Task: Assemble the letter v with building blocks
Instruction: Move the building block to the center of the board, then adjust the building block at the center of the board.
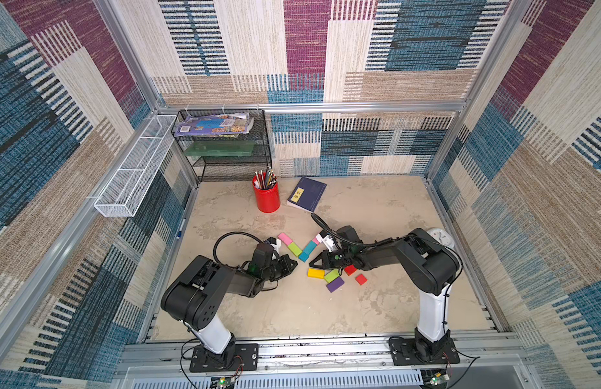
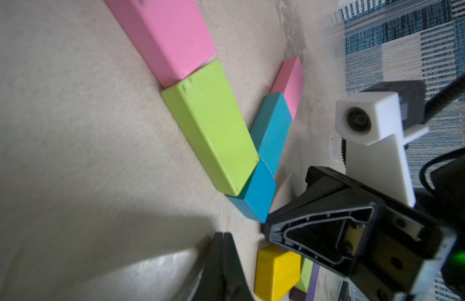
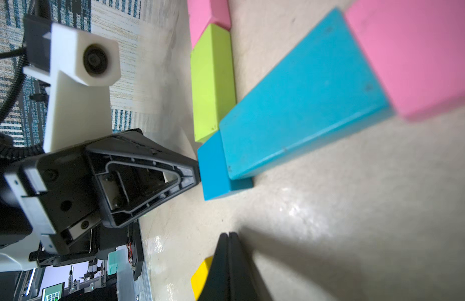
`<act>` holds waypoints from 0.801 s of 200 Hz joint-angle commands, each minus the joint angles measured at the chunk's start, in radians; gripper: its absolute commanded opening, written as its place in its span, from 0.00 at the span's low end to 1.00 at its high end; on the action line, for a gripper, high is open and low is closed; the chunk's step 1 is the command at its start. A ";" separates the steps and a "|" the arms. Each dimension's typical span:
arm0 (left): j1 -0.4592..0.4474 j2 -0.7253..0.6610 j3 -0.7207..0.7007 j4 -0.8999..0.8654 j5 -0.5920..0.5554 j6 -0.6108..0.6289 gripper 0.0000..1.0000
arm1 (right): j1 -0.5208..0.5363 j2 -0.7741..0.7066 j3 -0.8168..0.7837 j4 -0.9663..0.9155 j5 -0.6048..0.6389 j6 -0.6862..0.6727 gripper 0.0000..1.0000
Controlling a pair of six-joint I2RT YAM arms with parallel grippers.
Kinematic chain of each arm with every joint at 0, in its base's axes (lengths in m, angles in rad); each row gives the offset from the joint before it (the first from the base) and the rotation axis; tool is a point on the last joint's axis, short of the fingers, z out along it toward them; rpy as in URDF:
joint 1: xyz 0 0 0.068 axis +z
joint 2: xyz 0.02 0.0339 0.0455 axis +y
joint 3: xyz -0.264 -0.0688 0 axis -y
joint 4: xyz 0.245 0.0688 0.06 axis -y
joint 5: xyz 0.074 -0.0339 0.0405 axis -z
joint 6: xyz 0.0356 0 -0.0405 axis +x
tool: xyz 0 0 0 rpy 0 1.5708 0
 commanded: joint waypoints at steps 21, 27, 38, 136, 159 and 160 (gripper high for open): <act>-0.001 0.007 -0.015 -0.157 -0.046 0.008 0.00 | 0.014 0.023 -0.018 -0.079 0.173 0.067 0.00; -0.001 0.008 -0.017 -0.154 -0.046 0.008 0.00 | 0.016 0.025 -0.018 -0.072 0.173 0.076 0.00; -0.001 0.010 -0.017 -0.155 -0.046 0.008 0.00 | 0.019 0.029 -0.015 -0.066 0.179 0.085 0.00; -0.001 0.022 -0.011 -0.152 -0.045 0.011 0.00 | 0.033 0.059 -0.001 -0.046 0.189 0.114 0.00; -0.001 0.024 -0.011 -0.149 -0.043 0.010 0.00 | 0.035 0.065 0.003 -0.042 0.185 0.115 0.00; -0.001 0.024 -0.011 -0.149 -0.043 0.010 0.00 | 0.035 0.064 0.004 -0.042 0.185 0.115 0.00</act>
